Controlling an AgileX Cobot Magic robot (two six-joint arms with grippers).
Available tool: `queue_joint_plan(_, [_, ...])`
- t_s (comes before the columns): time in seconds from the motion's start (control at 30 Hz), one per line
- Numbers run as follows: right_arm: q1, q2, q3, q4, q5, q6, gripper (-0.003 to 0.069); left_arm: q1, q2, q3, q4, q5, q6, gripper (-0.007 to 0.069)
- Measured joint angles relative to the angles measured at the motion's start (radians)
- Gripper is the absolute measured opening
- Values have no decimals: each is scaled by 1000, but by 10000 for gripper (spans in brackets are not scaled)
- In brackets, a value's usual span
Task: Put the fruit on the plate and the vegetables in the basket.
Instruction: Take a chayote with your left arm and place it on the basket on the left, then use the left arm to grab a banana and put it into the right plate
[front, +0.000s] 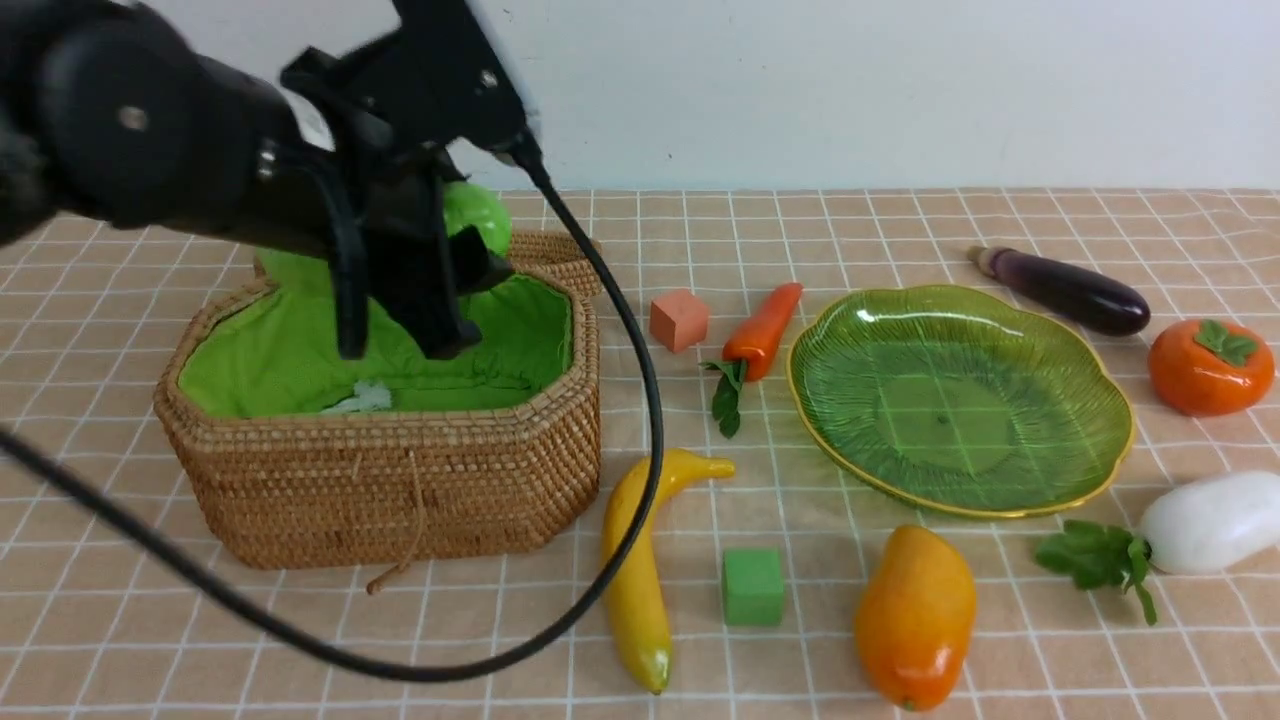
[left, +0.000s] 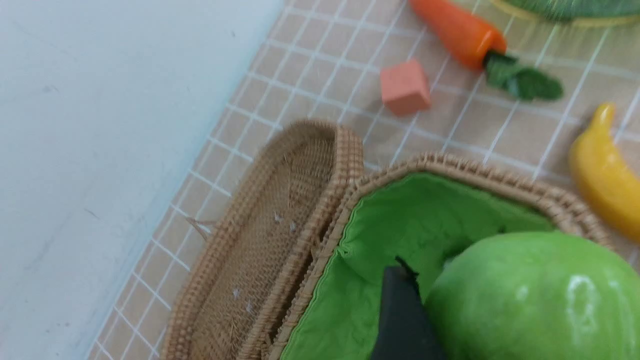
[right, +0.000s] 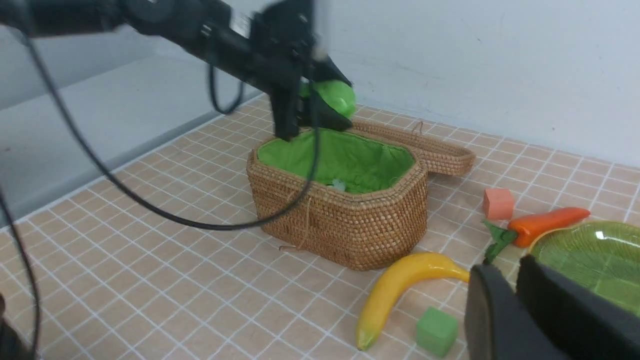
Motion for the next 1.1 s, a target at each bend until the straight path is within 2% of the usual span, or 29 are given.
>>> queue_joint_plan(0.1, [0,0,0,24,16,0,87,0,109,-11,140,-26,-74,427])
queue_joint_plan(0.17, [0,0,0,34,29,0,87,0,135,-11,201,-35,-122,459])
queue_joint_plan(0.33, [0,0,0,39,46,0,87,0,127,-15,284,-43,-244,640])
queue_joint_plan(0.43, [0,0,0,41,48,0,87,0,99,-15,295,-29,-316,662])
queue_joint_plan(0.53, [0,0,-7,37,63,18,87,-1,64,-15,275,45,-418,644])
queue_joint_plan(0.63, [0,0,-73,-48,176,135,87,-52,-16,-16,132,233,-693,514])
queue_joint_plan(0.67, [0,0,-100,-82,229,178,87,-89,-36,-17,92,270,-762,455])
queue_joint_plan(0.7, [0,0,-124,-130,285,220,87,-130,-49,-17,51,310,-849,356])
queue_joint_plan(0.77, [0,-1,-156,-202,399,279,87,-264,-59,-19,10,384,-963,166])
queue_joint_plan(0.87, [0,-1,-161,-242,445,301,89,-396,-23,-21,3,421,-1050,1])
queue_joint_plan(0.97, [0,-2,-159,-240,445,303,92,-470,35,-23,8,423,-1102,-13])
queue_joint_plan(1.1, [0,-2,-157,-221,445,291,95,-488,117,-26,31,418,-1142,13])
